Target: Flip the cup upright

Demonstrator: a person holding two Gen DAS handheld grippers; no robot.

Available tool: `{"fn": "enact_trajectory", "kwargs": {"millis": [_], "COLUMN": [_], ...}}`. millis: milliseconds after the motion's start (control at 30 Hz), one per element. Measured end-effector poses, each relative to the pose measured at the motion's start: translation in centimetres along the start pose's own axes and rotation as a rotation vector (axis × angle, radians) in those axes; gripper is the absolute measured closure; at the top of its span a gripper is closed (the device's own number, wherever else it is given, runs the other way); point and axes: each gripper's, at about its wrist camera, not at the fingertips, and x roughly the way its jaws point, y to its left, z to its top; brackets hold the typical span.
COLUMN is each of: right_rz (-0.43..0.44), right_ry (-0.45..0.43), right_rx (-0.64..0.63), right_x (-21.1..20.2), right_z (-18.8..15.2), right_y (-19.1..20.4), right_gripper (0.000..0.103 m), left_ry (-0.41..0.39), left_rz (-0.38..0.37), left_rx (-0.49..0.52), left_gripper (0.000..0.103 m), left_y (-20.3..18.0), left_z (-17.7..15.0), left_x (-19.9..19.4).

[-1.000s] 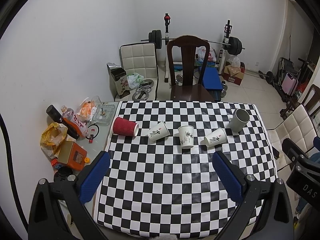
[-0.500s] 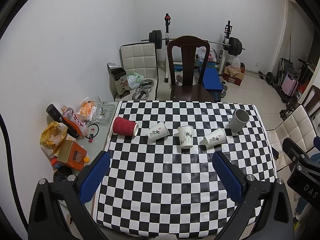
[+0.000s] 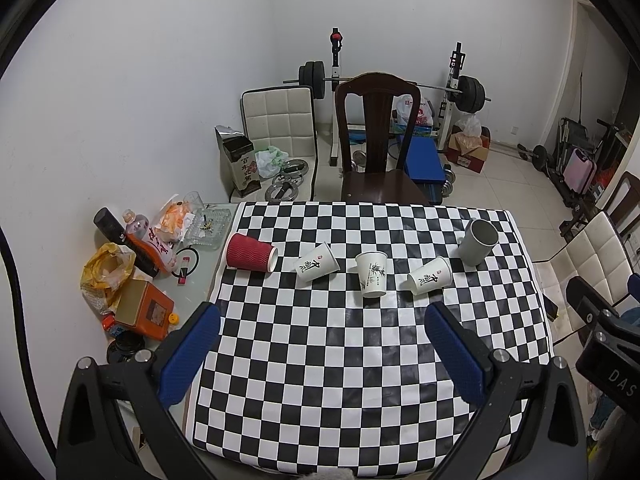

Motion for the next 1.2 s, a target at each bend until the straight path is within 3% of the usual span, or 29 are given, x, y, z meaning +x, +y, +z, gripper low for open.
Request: {"fn": "enact_trajectory", "kwargs": {"millis": [667,767,833,1000,1033,1200], "right_rz": [0.009,0.022,0.021,0.051,0.062,0.082], "right_ry": [0.0,0.017,0.02,0.127,0.155,0.297], "right_rx": [0.004,0.007,0.006,-0.033,-0.053,-0.12], "right_x": [0.4,1.3,2.0,8.3,10.5,18.9], "right_z": [-0.7,-0.8,-0.6,-0.6,-2.0,-4.0], "right_y": [-0.2,0.2,0.3,1.9,3.2,9.2], "right_gripper": [0.0,0.0,0.0,0.0,0.0,0.0], "left_ry": [0.001,0.027,0.037,0.108,0.13,0.24], "left_rz": [0.014,0.041,0.101,0.219,0.233,0.255], "left_rx": [-0.034,-0.06,-0.066,-0.077,-0.079,-0.079], "left_gripper": [0.0,0.0,0.0,0.0,0.0,0.0], "left_y": [0.4,1.6,2.2,4.6,5.2,8.5], "left_z": [0.4,0.9,0.9,0.7,0.7,0.2], "left_x": [0.8,2.3,3.8,9.0,10.4,17.0]}}
